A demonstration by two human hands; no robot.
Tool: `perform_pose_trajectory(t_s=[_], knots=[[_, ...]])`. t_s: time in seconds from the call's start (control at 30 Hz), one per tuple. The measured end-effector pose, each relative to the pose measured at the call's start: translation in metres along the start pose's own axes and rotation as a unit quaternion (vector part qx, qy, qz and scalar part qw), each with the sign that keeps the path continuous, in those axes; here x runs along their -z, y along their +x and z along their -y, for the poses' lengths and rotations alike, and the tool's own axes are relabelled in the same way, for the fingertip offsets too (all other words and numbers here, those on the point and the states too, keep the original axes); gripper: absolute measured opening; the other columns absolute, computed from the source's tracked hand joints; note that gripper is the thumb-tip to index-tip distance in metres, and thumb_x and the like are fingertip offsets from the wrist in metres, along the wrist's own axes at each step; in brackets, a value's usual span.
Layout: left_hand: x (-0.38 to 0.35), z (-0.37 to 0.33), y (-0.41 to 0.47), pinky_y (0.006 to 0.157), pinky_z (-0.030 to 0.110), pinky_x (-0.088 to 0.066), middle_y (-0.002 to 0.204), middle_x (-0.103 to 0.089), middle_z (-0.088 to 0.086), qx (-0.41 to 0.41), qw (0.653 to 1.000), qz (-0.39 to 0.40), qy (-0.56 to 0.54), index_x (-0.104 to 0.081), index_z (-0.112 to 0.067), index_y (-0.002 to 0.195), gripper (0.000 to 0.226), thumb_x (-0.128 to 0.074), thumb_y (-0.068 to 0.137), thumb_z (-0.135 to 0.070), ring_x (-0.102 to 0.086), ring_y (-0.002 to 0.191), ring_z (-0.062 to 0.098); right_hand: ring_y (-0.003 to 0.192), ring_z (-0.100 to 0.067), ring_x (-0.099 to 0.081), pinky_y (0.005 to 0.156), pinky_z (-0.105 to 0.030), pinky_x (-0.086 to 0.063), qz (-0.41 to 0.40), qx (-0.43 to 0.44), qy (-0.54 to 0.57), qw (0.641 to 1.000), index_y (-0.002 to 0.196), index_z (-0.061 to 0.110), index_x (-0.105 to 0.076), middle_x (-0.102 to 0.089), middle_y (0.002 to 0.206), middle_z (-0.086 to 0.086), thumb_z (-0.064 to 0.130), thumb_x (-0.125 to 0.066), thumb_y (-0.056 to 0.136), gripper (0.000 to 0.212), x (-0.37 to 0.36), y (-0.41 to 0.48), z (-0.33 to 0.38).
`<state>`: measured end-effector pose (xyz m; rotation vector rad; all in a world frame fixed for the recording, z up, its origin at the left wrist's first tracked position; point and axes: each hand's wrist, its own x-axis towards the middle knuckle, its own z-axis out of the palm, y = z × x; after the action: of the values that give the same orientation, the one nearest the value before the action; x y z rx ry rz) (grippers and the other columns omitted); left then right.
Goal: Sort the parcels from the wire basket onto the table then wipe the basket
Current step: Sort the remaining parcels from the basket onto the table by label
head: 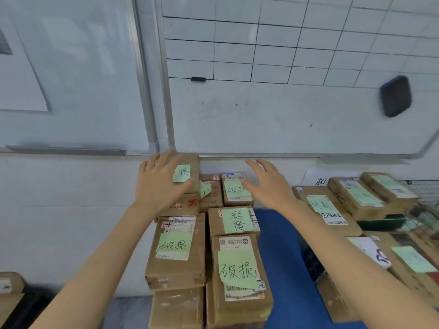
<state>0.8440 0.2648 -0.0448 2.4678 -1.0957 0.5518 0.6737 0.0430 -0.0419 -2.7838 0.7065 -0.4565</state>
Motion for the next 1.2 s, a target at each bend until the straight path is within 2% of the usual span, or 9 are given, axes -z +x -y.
perform_pose_trajectory(t_s=[0.2,0.47,0.67,0.77,1.0,1.2], knots=[[-0.002,-0.074,0.016,0.110,0.045,-0.027,0.157,-0.036,-0.002,-0.065,0.997,0.022,0.021,-0.039,-0.033,0.149,0.078,-0.026,0.084,-0.074,-0.031,0.140,0.028,0.149,-0.021,-0.016,0.116,-0.038,-0.024,-0.028,-0.035,-0.035,0.998,0.154,0.026,-0.029,-0.023,0.161,-0.003,0.048,-0.047,0.099,0.062,0.046,-0.031,-0.047],[-0.010,-0.212,0.005,0.113,0.044,-0.024,0.158,-0.033,-0.002,-0.144,0.988,0.053,-0.019,-0.038,-0.035,0.149,0.089,-0.016,0.074,-0.076,-0.029,0.143,0.027,0.150,-0.024,-0.015,0.118,-0.044,-0.022,-0.034,-0.111,-0.070,0.991,0.155,0.027,-0.025,-0.020,0.163,-0.004,0.055,-0.045,0.098,0.067,0.116,-0.118,-0.147],[-0.024,-0.339,-0.025,0.109,0.045,-0.031,0.151,-0.045,0.002,-0.185,0.979,0.056,-0.061,-0.049,-0.029,0.143,0.087,-0.022,0.075,-0.076,-0.040,0.136,0.030,0.147,-0.022,-0.022,0.115,-0.042,-0.026,-0.061,-0.142,-0.104,0.982,0.154,0.029,-0.027,-0.024,0.160,-0.001,0.053,-0.046,0.098,0.064,0.179,-0.207,-0.234],[-0.027,-0.404,-0.046,0.112,0.043,-0.026,0.157,-0.035,-0.001,-0.209,0.973,0.075,-0.067,-0.039,-0.033,0.149,0.093,-0.013,0.071,-0.079,-0.031,0.143,0.027,0.148,-0.023,-0.020,0.117,-0.045,-0.024,-0.063,-0.172,-0.107,0.977,0.155,0.029,-0.024,-0.022,0.162,-0.003,0.056,-0.045,0.098,0.067,0.204,-0.255,-0.276],[-0.036,-0.532,-0.082,0.116,0.045,-0.024,0.159,-0.030,-0.003,-0.258,0.958,0.092,-0.087,-0.033,-0.034,0.151,0.093,-0.010,0.073,-0.081,-0.025,0.145,0.025,0.150,-0.024,-0.017,0.118,-0.049,-0.025,-0.071,-0.241,-0.107,0.962,0.154,0.028,-0.026,-0.019,0.163,-0.004,0.061,-0.041,0.096,0.068,0.250,-0.351,-0.355],[-0.049,-0.617,-0.090,0.116,0.046,-0.021,0.159,-0.030,-0.004,-0.294,0.943,0.097,-0.119,-0.033,-0.036,0.149,0.087,-0.017,0.077,-0.082,-0.025,0.145,0.024,0.150,-0.024,-0.018,0.118,-0.047,-0.025,-0.095,-0.284,-0.090,0.950,0.155,0.029,-0.026,-0.020,0.163,-0.004,0.056,-0.045,0.097,0.066,0.275,-0.400,-0.409]])
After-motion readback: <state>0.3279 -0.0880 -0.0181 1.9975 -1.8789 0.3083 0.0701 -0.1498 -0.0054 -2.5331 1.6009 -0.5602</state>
